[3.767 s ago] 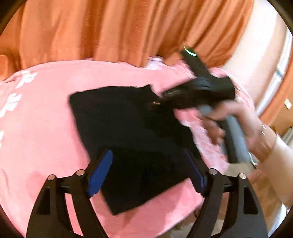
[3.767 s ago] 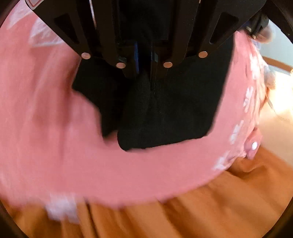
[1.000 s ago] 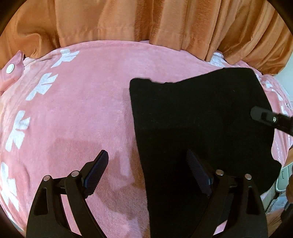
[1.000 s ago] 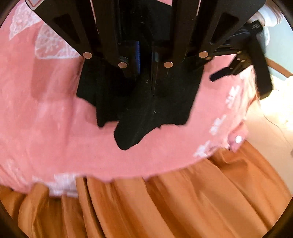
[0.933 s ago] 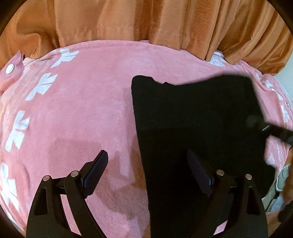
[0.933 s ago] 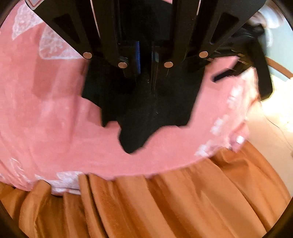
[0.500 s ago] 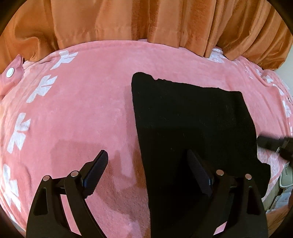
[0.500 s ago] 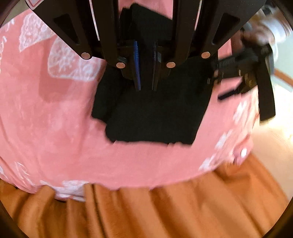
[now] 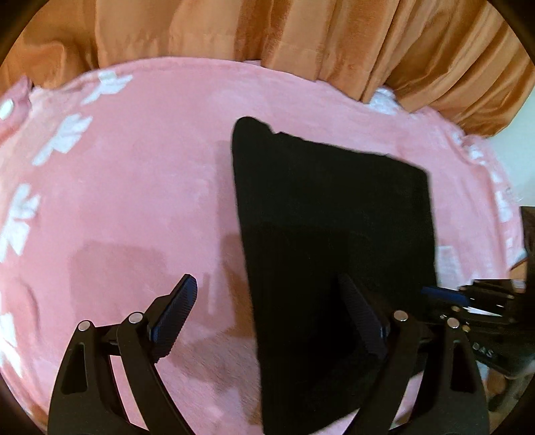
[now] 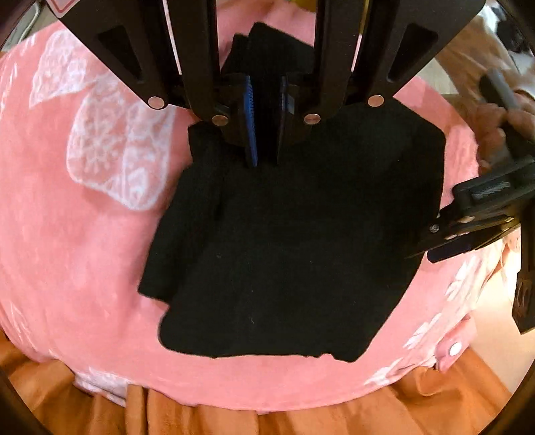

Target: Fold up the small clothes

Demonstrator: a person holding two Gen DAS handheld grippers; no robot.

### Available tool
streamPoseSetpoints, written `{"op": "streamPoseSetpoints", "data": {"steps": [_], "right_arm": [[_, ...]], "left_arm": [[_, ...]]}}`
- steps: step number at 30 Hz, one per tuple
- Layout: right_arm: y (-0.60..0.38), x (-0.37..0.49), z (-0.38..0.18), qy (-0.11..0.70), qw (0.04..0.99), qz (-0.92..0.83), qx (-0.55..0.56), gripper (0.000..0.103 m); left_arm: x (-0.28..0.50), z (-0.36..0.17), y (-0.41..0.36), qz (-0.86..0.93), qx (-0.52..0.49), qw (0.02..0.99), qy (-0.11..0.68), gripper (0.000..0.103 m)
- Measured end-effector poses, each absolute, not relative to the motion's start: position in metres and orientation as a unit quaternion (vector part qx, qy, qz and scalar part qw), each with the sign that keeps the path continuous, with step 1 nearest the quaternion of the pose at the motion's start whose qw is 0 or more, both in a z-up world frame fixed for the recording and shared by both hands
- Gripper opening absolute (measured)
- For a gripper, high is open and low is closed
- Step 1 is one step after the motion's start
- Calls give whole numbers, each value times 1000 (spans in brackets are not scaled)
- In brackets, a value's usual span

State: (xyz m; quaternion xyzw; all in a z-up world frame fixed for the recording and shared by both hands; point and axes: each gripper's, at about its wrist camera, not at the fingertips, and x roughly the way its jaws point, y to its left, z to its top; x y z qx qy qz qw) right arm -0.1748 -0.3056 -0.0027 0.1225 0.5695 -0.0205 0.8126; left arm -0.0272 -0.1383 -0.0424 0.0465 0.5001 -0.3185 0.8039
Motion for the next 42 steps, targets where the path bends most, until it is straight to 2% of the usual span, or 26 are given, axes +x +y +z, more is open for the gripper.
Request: {"op": "streamPoseSetpoints", "data": {"steps": [1,3,5,8,9,11,16,19,21,24,25,26,28,32,35,36,37,38,39,40,41,42], "right_arm": [[-311,-177,4,555,820,-18,140,12],[-328,-181,17,516,836,-33,184,23],[-346,-179,22,489,842,-61,221,45],[-361,-160,4,496,823,-52,271,47],[-362,-153,-5,505,818,-52,271,46],[-352,-142,-9,512,825,-55,231,12],[-332,-154,46,436,874,-32,214,9],[-350,-143,-10,517,824,-82,215,9],[-359,-149,-18,501,825,-82,248,9],[-359,-162,7,482,837,-88,242,19],[-359,-168,12,478,839,-96,241,30],[-364,-173,14,474,839,-100,249,48],[-367,-173,9,474,830,-101,274,62],[-367,-165,-27,516,794,-70,314,66],[-355,-164,-29,492,814,-68,301,79],[-349,-160,-29,499,815,-70,285,77],[-344,-158,-27,502,820,-71,268,70],[-341,-159,-25,499,822,-61,265,49],[-341,-159,-21,495,824,-59,268,40],[-339,-157,-14,492,826,-54,269,23],[-337,-156,-4,482,833,-53,265,21],[-336,-157,8,470,843,-52,257,21]], "left_arm": [[-26,-39,-136,-324,34,803,499,85],[-22,-33,-133,-327,13,808,490,86],[-18,-30,-133,-326,-1,810,488,86],[-14,-34,-135,-315,4,811,493,86],[-14,-36,-135,-312,6,811,496,86],[-14,-38,-133,-308,1,809,500,86],[-16,-26,-130,-322,-9,817,478,87],[-13,-39,-139,-312,9,813,492,87],[-11,-52,-143,-310,5,798,517,87],[-9,-62,-142,-320,-23,777,541,87],[-9,-64,-143,-326,-31,770,548,87],[-8,-66,-144,-332,-38,762,554,89],[-8,-72,-148,-341,-48,752,563,93],[-11,-74,-162,-349,-22,767,537,98],[-13,-74,-171,-358,-2,773,524,97],[-13,-73,-173,-363,0,773,520,94],[-13,-72,-174,-372,1,773,514,77],[-12,-71,-177,-386,1,767,512,64],[-9,-69,-179,-389,4,765,514,60],[-7,-66,-179,-394,-1,762,515,45],[-6,-62,-180,-399,-4,759,515,35],[-3,-55,-182,-406,-4,755,514,33]]}}
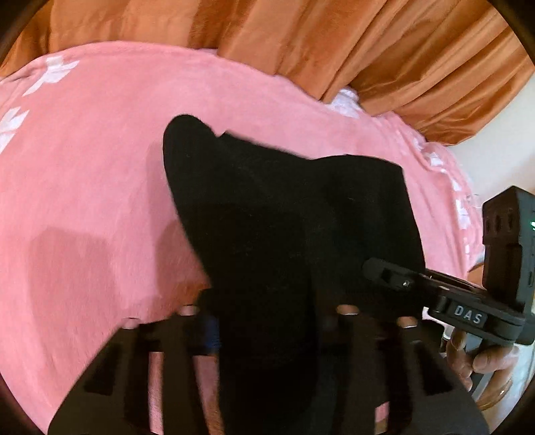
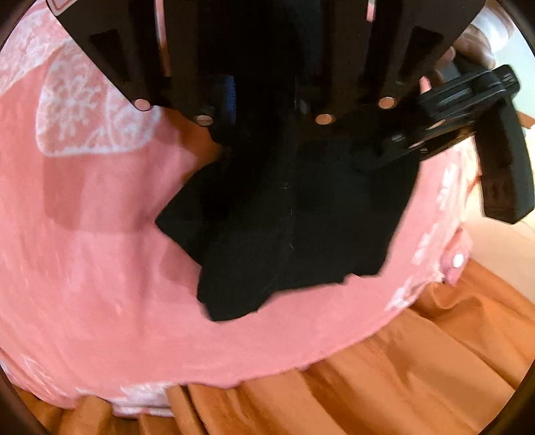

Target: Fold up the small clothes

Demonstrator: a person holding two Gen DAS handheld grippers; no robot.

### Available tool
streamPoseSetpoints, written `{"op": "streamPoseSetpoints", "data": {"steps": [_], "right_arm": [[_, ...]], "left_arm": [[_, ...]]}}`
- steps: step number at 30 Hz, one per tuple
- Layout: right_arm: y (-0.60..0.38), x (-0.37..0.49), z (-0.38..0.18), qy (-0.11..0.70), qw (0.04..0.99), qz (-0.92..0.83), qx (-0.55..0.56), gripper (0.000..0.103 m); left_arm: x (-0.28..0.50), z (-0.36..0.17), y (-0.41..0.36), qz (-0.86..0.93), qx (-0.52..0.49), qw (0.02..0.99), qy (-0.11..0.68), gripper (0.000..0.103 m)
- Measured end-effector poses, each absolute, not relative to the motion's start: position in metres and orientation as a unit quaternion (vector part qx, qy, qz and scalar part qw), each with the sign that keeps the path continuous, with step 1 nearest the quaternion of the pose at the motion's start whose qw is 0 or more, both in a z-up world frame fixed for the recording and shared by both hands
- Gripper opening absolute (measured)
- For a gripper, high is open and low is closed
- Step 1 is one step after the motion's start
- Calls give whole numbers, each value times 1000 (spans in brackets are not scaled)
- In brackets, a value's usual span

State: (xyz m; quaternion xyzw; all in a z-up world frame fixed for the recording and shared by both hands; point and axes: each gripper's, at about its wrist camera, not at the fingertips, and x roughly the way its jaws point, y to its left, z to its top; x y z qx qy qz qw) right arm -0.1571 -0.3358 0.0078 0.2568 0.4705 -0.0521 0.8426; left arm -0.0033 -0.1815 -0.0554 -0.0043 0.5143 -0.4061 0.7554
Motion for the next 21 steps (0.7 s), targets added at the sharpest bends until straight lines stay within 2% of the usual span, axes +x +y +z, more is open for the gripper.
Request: {"op": "streamPoseSetpoints", "data": {"steps": [2,9,12,14,15,16,17,18,19,20,21], "right_arm": [[-324,-157,38,438,867,-49,232,20],[-305,-158,160,275,935,9,225,20],[-294,-137,184,245,942,29,227,21],[-289,-104,171,252,938,32,237,26],[-289,-88,157,263,934,29,240,30],[-290,-67,137,285,929,22,236,40],[-294,-44,106,321,920,-12,224,42],[-297,-33,84,348,911,-43,216,42],[-302,-24,62,381,895,-80,217,36],[-310,-22,45,403,875,-92,252,29],[-313,-23,40,405,865,-77,286,28]], "left_arm": [[0,-31,-181,-422,-9,756,501,29],[4,124,-134,-464,-20,810,359,31],[23,147,-116,-456,-32,823,336,34],[44,136,-113,-435,-34,832,341,41],[66,113,-113,-408,-33,840,357,47],[79,96,-112,-383,-27,847,368,63],[94,72,-111,-341,-18,859,381,66],[114,40,-106,-281,-12,866,413,63],[127,19,-101,-244,-11,861,445,56],[138,4,-92,-228,-31,846,480,53],[140,0,-82,-239,-73,834,492,53]]}}
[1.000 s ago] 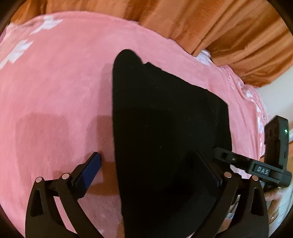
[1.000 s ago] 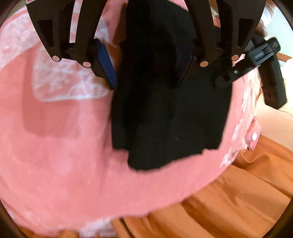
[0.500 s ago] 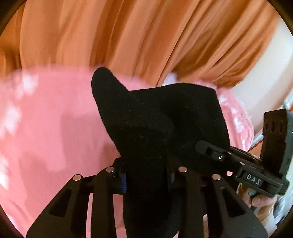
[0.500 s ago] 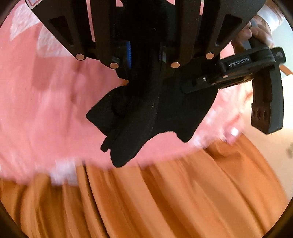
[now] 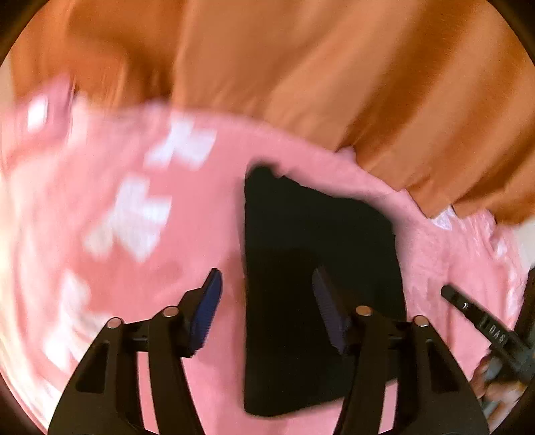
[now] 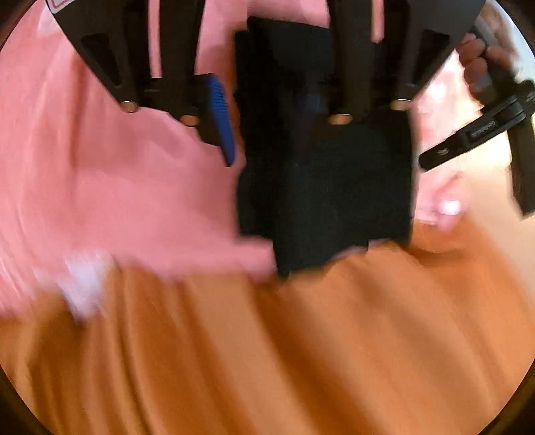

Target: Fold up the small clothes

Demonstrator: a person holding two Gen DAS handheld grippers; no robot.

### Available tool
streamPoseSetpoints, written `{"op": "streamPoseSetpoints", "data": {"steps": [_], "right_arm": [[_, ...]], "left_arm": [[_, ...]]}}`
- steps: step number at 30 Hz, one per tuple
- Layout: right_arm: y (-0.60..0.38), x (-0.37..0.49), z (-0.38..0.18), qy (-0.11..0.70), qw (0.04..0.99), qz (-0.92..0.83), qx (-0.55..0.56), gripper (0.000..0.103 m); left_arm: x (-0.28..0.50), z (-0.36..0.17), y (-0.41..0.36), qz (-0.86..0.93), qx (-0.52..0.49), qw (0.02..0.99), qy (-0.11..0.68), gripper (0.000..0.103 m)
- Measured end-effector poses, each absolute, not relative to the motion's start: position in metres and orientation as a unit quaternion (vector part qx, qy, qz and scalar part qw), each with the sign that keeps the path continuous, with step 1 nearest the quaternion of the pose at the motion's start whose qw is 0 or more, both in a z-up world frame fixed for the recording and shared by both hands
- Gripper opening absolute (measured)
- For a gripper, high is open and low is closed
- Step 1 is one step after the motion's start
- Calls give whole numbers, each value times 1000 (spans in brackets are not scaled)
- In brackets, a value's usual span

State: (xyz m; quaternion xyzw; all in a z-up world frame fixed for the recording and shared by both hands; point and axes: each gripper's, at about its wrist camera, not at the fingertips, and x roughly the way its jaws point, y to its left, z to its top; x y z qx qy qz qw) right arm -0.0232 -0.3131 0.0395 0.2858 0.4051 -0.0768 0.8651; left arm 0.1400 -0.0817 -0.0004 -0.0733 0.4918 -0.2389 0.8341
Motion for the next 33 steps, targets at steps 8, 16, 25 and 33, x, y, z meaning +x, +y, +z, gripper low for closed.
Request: {"op": "streamPoseSetpoints", "data": {"steps": [8,16,25,33], "right_arm": [[-249,-25,51,432,887,-12,164,18],[-251,-41,-14,529,837,-64,121,0],[-246,-68,-22,554,820,-63,129,0],[-236,-101,11,505,853,-79,108,0]], "left_arm": [[96,6,-93,-273,-14,850,450,61],[84,-52,-92,-223,89,839,488,61],[59,-54,-76,-206,96,837,498,61],[28,-37,-56,-194,73,852,480,59]]}}
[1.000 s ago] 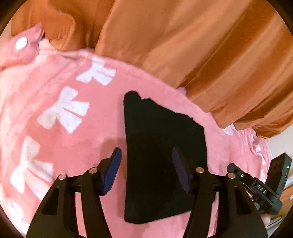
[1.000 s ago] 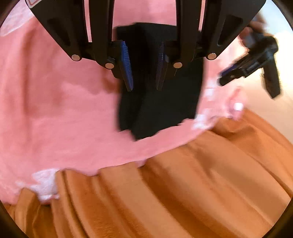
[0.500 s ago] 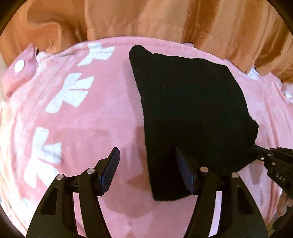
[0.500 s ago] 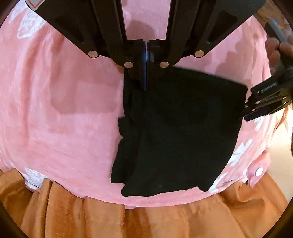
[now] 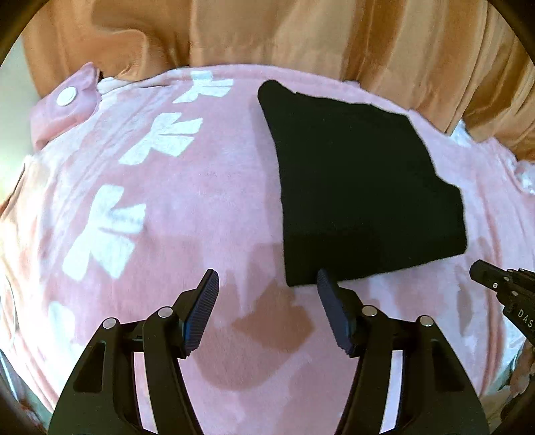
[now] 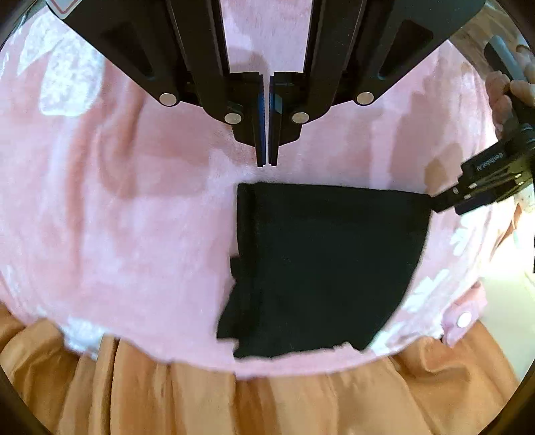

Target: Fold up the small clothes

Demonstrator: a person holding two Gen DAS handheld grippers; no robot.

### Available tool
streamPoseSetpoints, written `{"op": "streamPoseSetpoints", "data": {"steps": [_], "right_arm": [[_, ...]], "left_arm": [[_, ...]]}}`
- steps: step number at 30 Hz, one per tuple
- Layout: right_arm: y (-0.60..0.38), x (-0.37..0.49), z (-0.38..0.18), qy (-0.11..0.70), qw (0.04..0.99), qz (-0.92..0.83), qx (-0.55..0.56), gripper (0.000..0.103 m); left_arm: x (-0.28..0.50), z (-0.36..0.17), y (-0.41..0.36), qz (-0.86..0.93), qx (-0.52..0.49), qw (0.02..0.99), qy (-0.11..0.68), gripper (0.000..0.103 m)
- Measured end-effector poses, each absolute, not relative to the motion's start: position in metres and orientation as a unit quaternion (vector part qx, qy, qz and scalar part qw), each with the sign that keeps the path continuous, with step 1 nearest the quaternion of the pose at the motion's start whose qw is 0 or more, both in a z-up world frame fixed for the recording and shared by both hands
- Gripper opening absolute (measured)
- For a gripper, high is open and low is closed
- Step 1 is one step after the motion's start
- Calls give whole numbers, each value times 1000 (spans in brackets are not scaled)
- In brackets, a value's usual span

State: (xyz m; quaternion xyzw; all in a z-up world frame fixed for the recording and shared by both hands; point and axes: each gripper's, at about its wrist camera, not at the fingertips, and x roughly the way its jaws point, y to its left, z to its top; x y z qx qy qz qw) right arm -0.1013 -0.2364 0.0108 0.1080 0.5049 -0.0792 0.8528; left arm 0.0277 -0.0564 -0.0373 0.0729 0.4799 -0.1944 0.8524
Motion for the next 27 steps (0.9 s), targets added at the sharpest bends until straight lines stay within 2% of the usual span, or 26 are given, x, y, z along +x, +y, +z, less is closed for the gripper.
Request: {"op": "streamPoseSetpoints", "data": {"steps": [3,4,6,7,8,17,27], "right_arm": [[-230,-110,18,485,864,-91,99,7],[-229,-112,18,480,867,-98,97,12],[-230,-115,17,468,869,-118,109,32],[-230,-117,17,461,870,-128,117,51],[-231,-122,16,450,873,-138,128,59],[-220,-123,14,437,879,-152,114,68],[-215,-128,5,446,876,-154,99,71]], "left_arm": [[14,-32,-57,-187,85,867,454,64],[10,-30,-58,-180,91,873,443,72],[5,-27,-58,-165,95,881,432,82],[3,-26,-57,-160,93,884,429,87],[2,-26,-56,-157,89,886,428,88],[-8,-30,-63,-145,79,890,425,89],[-17,-43,-81,-151,100,886,427,89]]}}
